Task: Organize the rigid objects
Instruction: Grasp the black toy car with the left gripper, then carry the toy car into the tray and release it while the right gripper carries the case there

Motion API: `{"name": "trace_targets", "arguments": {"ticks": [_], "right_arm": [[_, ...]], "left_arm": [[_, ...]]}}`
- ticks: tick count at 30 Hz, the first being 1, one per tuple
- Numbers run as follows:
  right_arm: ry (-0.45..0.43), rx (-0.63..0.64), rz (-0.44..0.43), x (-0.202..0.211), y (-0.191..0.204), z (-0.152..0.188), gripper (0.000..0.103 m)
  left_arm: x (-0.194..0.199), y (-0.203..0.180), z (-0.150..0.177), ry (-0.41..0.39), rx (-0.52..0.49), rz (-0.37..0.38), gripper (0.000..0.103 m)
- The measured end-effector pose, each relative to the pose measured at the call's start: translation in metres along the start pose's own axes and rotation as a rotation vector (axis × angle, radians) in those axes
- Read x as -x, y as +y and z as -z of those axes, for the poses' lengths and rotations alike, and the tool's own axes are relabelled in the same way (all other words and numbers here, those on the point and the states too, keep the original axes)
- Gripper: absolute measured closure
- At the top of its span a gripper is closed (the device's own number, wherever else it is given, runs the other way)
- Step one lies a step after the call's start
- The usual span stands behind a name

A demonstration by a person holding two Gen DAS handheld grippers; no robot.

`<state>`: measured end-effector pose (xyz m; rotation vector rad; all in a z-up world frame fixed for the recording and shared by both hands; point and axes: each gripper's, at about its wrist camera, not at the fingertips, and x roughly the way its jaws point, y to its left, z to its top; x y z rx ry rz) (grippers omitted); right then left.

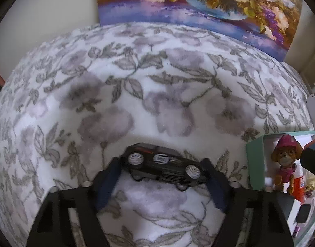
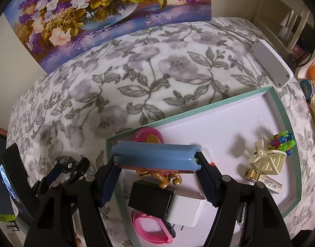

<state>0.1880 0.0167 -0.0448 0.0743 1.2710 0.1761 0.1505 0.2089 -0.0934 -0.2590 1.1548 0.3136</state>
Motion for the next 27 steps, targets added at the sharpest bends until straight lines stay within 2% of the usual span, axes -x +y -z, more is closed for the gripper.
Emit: {"name": "trace_targets", "arguments": {"ticks": [7, 13, 18, 22, 27], "right_arm": [[0.002, -0.025, -0.005, 0.003, -0.011, -0.002, 0.031], [-0.018, -0.047, 0.001, 0.019, -0.027, -0.005, 0.031], [-0.04, -0.074, 0.017, 0.04, -0.046, -0.001, 0.031], [-0.048, -0.088, 0.016, 0.057, -0.062, 0.007, 0.031], [-0.064, -0.101, 0.032, 0.078, -0.084, 0.017, 0.031]], "left_arm": [[0.006, 0.006, -0.005, -0.01, 0.023, 0.023, 0.026], [0.04, -0.001, -0.016, -0.076, 0.027, 0.059, 0.026], [0.08, -0.028, -0.019, -0.134, -0.017, 0.098, 0.026], [0.099, -0.052, -0.011, -0.141, -0.066, 0.125, 0.026], [0.116, -0.094, 0.009, -0.142, -0.196, 0.111, 0.026]]}}
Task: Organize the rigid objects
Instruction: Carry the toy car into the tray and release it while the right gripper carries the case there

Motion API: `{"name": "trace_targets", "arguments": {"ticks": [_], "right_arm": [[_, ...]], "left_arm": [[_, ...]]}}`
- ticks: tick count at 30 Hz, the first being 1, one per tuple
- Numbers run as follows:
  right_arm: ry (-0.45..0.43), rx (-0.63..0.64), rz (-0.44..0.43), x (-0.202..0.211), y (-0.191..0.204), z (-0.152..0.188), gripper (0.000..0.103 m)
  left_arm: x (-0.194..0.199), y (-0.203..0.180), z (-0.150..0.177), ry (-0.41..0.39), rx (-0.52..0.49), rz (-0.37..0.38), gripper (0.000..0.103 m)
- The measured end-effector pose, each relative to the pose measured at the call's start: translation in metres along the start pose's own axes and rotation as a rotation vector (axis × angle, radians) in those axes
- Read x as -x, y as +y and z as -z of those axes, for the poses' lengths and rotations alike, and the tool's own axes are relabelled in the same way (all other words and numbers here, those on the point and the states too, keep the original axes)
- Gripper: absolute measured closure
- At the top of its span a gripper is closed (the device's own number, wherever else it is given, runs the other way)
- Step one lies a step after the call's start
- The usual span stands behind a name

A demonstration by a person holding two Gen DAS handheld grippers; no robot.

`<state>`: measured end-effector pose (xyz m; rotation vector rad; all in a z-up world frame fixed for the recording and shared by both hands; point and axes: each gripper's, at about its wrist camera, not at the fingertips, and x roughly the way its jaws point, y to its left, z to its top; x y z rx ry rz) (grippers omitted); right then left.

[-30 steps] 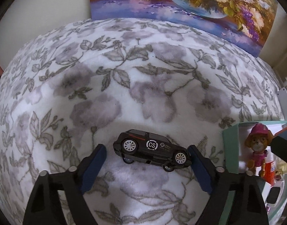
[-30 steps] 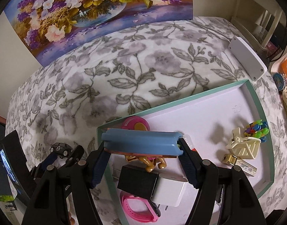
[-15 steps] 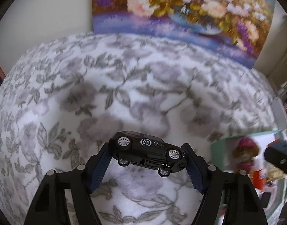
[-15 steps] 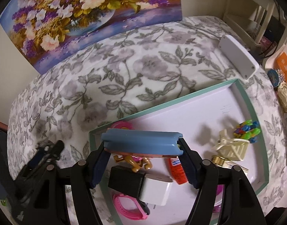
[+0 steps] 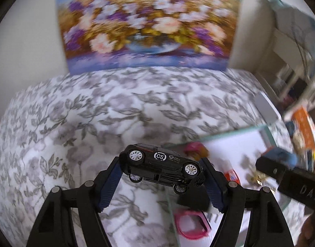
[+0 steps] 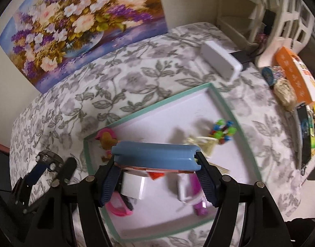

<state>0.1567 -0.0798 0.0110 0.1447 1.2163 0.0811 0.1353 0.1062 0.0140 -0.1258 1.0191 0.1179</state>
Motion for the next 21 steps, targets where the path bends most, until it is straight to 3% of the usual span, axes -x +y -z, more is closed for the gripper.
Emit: {"name": "trace_targets", "arguments": {"ticks": [6, 12, 21], "right_arm": [[-0.01, -0.018, 0.007, 0.016, -0.023, 0.013, 0.031], [0.036, -0.019, 0.02, 0.007, -0.032, 0.035, 0.031], [0.068, 0.002, 0.028, -0.001, -0.03, 0.055, 0.031]], "left_arm": [[0.008, -0.036, 0.016, 0.022, -0.086, 0.015, 0.026], [0.015, -0.061, 0.038, 0.044, -0.144, 0.024, 0.025], [0.004, -0.082, 0.07, 0.145, -0.177, 0.041, 0.025]]}}
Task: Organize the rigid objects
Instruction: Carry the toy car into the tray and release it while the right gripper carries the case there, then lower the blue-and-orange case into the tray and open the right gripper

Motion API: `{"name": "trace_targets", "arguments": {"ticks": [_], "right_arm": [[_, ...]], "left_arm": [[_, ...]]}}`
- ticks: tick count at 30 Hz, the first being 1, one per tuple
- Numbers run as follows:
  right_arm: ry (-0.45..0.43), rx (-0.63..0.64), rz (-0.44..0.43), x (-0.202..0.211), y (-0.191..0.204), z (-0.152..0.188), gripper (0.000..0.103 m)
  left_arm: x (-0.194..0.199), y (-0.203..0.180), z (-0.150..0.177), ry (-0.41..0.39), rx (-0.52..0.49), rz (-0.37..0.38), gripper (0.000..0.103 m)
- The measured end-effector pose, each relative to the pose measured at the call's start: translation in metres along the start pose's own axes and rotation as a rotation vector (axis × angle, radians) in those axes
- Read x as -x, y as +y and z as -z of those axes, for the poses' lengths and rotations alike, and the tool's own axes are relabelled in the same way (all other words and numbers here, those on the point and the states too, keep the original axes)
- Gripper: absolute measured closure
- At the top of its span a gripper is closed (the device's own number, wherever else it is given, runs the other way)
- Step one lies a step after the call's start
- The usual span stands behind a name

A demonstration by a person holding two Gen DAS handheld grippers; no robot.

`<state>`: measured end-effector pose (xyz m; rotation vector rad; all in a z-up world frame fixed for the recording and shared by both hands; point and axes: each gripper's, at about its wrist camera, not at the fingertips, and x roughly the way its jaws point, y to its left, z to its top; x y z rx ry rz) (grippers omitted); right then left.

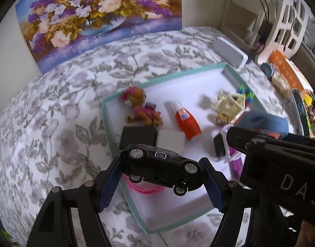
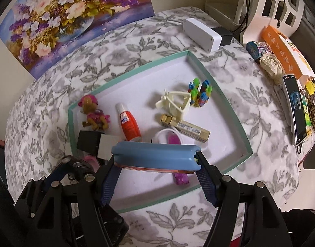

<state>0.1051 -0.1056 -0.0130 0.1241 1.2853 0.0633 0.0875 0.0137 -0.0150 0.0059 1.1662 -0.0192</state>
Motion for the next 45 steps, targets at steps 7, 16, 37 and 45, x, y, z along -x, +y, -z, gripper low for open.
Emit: {"name": "trace_targets", "arguments": {"ticks": [7, 16, 37, 45], "right_arm": [[0.04, 0.011, 0.016, -0.012, 0.0, 0.01, 0.031], [0.061, 0.016, 0.03, -0.02, 0.001, 0.014, 0.031], [0.099, 0.061, 0.061, -0.03, 0.01, 0.022, 0.031], [0.116, 0.086, 0.069, -0.04, 0.019, 0.028, 0.03]], "left_arm": [[-0.002, -0.002, 0.008, 0.011, 0.005, -0.004, 0.026], [-0.002, 0.002, 0.012, 0.023, 0.016, -0.008, 0.025], [0.013, 0.064, 0.038, 0.064, 0.24, -0.068, 0.018], [0.015, 0.094, 0.047, 0.066, 0.384, -0.073, 0.006]]}}
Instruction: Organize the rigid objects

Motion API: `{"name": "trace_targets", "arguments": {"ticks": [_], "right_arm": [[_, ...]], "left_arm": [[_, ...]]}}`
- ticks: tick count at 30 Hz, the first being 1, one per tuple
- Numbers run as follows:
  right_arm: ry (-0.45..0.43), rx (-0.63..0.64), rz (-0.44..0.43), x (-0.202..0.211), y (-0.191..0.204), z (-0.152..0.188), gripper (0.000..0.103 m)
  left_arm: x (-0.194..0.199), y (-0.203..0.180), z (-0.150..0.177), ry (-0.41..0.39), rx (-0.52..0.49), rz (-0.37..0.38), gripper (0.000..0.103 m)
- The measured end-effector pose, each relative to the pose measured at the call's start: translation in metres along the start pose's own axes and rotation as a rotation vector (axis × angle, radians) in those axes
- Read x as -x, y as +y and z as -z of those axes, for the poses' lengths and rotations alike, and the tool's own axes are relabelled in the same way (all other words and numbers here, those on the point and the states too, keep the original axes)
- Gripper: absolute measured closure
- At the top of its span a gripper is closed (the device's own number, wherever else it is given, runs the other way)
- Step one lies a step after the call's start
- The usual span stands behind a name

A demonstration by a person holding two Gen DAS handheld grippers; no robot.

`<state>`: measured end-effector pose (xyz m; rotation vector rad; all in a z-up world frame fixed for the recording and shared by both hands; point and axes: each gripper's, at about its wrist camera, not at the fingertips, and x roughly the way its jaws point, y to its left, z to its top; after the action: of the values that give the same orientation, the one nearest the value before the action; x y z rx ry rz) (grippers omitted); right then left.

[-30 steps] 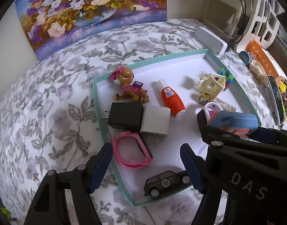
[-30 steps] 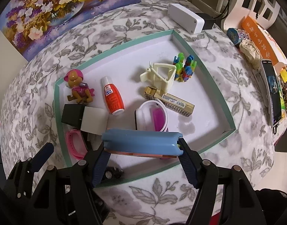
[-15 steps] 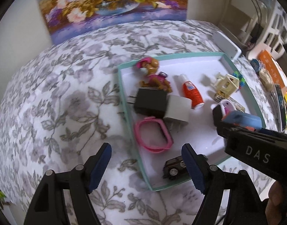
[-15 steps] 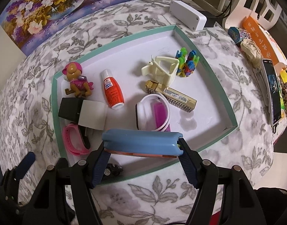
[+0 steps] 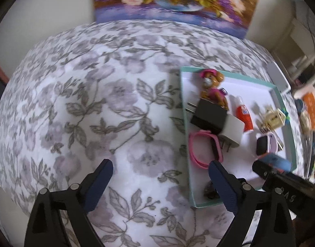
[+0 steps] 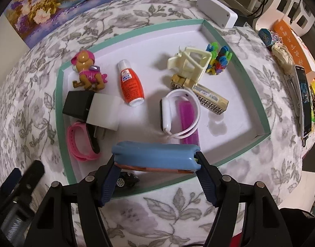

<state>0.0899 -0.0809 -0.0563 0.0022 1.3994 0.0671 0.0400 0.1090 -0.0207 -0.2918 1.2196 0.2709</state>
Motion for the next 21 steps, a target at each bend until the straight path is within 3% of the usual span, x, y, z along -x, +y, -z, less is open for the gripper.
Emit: {"name": "trace_targets", "arguments": {"ticks": [2, 9, 21], "right_arm": [[-0.004, 0.005, 0.009, -0.001, 0.002, 0.001, 0.03], [-0.075, 0.024, 0.021, 0.01, 0.009, 0.006, 0.019], [-0.164, 0.079, 0.024, 0.035, 0.026, 0.03, 0.018]], "left_arm": [[0.0, 0.006, 0.0, 0.0, 0.024, -0.005, 0.0], [0.0, 0.019, 0.001, -0.005, 0.07, -0.019, 0.0], [0.016, 0.036, 0.007, -0.068, 0.117, 0.012, 0.0]]}}
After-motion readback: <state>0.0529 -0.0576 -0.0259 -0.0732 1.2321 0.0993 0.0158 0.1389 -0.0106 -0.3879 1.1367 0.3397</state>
